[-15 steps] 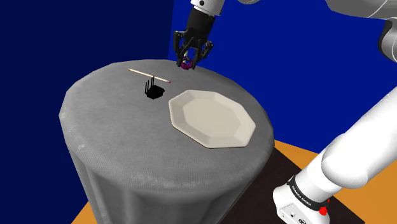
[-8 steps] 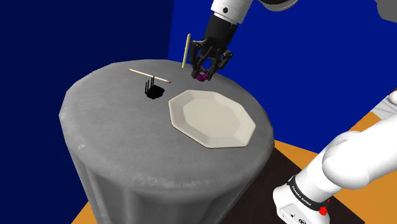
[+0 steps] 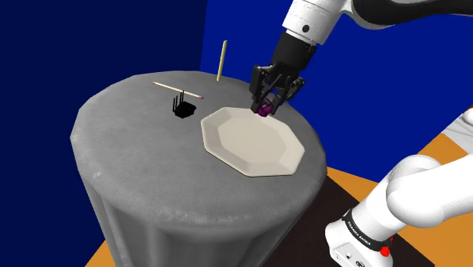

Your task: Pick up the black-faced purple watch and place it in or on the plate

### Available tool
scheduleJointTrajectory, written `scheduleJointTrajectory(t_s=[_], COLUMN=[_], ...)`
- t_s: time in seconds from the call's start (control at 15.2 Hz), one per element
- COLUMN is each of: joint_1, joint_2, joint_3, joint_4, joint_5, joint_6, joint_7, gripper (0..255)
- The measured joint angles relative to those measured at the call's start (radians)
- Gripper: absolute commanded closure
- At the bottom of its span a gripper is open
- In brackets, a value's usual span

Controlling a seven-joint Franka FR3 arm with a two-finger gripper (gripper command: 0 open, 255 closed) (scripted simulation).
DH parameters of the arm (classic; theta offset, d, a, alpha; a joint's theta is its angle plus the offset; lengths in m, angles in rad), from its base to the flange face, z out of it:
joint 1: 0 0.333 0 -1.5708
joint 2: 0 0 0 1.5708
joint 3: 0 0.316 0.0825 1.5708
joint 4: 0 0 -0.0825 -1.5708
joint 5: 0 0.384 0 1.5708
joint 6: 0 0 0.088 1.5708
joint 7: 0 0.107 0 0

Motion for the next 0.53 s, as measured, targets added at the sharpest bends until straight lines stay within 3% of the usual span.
scheduleJointTrajectory(t_s=[0.53], joint_1=[0.011], joint_2=[-0.013], joint_3=[0.016], joint_4=[-0.106], joint_5=[0.021], joint_6=[0.093], joint_7=[-0.012], gripper=[255])
